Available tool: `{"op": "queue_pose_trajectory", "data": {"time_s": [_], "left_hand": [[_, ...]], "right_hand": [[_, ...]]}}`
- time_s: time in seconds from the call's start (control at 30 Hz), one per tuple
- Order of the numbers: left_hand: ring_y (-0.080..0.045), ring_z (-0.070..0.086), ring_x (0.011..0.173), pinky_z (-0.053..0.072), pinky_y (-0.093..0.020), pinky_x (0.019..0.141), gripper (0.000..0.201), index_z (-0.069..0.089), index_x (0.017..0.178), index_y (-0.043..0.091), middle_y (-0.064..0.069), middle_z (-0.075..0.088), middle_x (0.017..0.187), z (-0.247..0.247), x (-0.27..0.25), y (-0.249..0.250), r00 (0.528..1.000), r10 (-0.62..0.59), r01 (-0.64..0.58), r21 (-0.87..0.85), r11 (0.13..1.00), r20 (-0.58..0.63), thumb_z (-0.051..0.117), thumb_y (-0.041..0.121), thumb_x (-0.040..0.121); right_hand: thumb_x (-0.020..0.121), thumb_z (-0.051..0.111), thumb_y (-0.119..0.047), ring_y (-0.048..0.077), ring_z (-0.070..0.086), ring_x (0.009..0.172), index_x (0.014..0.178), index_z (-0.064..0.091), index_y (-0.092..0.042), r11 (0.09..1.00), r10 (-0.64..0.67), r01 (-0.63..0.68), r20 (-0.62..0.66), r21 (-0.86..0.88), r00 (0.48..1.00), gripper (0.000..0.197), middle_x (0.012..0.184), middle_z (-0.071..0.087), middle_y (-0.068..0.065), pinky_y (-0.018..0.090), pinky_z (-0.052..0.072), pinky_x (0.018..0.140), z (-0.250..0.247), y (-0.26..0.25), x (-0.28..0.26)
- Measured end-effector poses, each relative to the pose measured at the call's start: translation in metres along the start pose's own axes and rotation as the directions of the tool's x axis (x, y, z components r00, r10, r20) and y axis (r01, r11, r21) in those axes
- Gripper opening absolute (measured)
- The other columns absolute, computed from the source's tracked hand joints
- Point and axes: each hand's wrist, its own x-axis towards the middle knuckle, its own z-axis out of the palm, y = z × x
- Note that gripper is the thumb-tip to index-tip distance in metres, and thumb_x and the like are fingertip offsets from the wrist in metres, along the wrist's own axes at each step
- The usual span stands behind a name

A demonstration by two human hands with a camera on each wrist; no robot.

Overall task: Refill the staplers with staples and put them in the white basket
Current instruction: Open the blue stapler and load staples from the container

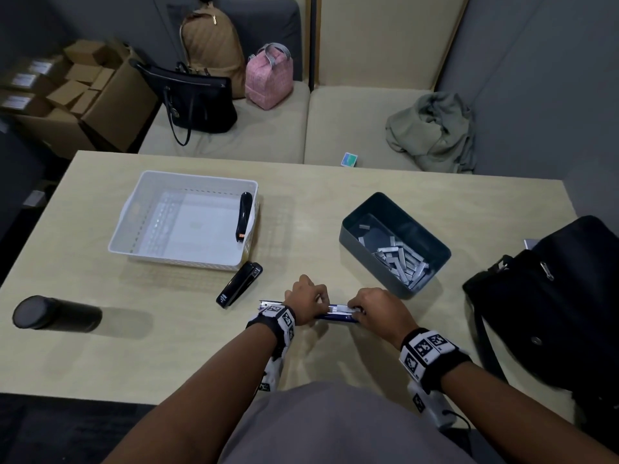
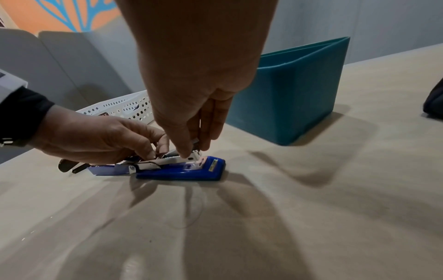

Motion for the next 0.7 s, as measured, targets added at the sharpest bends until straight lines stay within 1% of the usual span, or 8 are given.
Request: {"op": "queue_pose_trajectory", "data": {"time_s": [0.07,0.17,0.27,0.37,0.5,0.57,0.7], "left_hand": [[-0.022,0.045,0.107,0.035,-0.038,0.092,0.015,0.068,0.093,0.022,0.0,0.036,0.103,-0.0001,0.0004,0.0007,1.0,0.003,-0.003,0.0,1.0,-0.006,0.066,0.028,0.08],[-0.021,0.045,0.108,0.034,-0.037,0.093,0.015,0.068,0.094,0.021,0.001,0.036,0.103,-0.0002,0.0007,0.0005,1.0,0.002,-0.002,0.0,1.0,-0.005,0.067,0.029,0.081],[-0.021,0.045,0.108,0.034,-0.038,0.093,0.015,0.068,0.094,0.021,0.0,0.036,0.104,-0.0001,0.0008,0.0003,1.0,0.002,-0.002,0.005,1.0,-0.003,0.066,0.03,0.082],[-0.021,0.045,0.108,0.034,-0.038,0.093,0.015,0.068,0.094,0.021,0.0,0.036,0.104,-0.0005,0.0008,0.0002,1.0,0.005,-0.005,0.001,1.0,-0.004,0.067,0.03,0.082],[-0.022,0.045,0.108,0.035,-0.038,0.093,0.015,0.068,0.094,0.021,0.0,0.036,0.104,-0.0013,0.0,0.0013,1.0,0.007,-0.007,0.004,1.0,0.0,0.066,0.029,0.082],[-0.022,0.045,0.108,0.034,-0.038,0.093,0.015,0.068,0.094,0.021,0.0,0.036,0.103,-0.0019,-0.0006,0.002,1.0,0.005,-0.005,0.002,1.0,-0.001,0.067,0.028,0.081],[-0.022,0.045,0.108,0.034,-0.038,0.093,0.015,0.067,0.094,0.02,0.0,0.036,0.104,-0.0019,-0.0013,0.0022,1.0,0.002,-0.002,0.0,1.0,0.003,0.066,0.027,0.082]], "right_hand": [[0.087,0.056,-0.024,0.025,0.062,0.09,0.104,0.072,-0.025,1.0,-0.004,0.004,0.009,-0.018,1.0,0.024,0.097,0.068,0.001,0.034,0.048,0.074,-0.0004,-0.0008,0.0021],[0.086,0.056,-0.024,0.025,0.062,0.091,0.103,0.073,-0.024,0.999,-0.007,0.007,0.022,-0.033,1.0,0.023,0.097,0.068,0.001,0.035,0.049,0.076,-0.002,-0.0024,0.0037],[0.086,0.056,-0.024,0.027,0.062,0.089,0.101,0.073,-0.023,0.998,-0.022,0.023,0.025,-0.054,0.999,0.022,0.096,0.068,0.002,0.034,0.047,0.074,-0.002,-0.003,0.0046],[0.087,0.054,-0.025,0.027,0.063,0.089,0.104,0.072,-0.022,0.996,-0.035,0.037,0.029,-0.076,0.999,0.025,0.097,0.067,0.002,0.033,0.047,0.073,-0.0003,-0.0033,0.0053],[0.087,0.055,-0.024,0.028,0.062,0.089,0.107,0.072,-0.022,0.997,-0.053,0.055,0.025,-0.056,0.998,0.026,0.098,0.068,0.003,0.034,0.047,0.074,0.0009,-0.0022,0.006],[0.087,0.054,-0.024,0.028,0.063,0.088,0.104,0.073,-0.023,0.997,-0.061,0.062,0.016,-0.049,0.998,0.025,0.096,0.068,0.003,0.035,0.047,0.074,0.0008,-0.0015,0.0054],[0.085,0.054,-0.022,0.03,0.062,0.082,0.093,0.071,-0.02,0.997,-0.077,0.076,-0.027,-0.03,0.997,0.02,0.087,0.069,0.005,0.035,0.046,0.069,0.0026,-0.0004,0.001]]}}
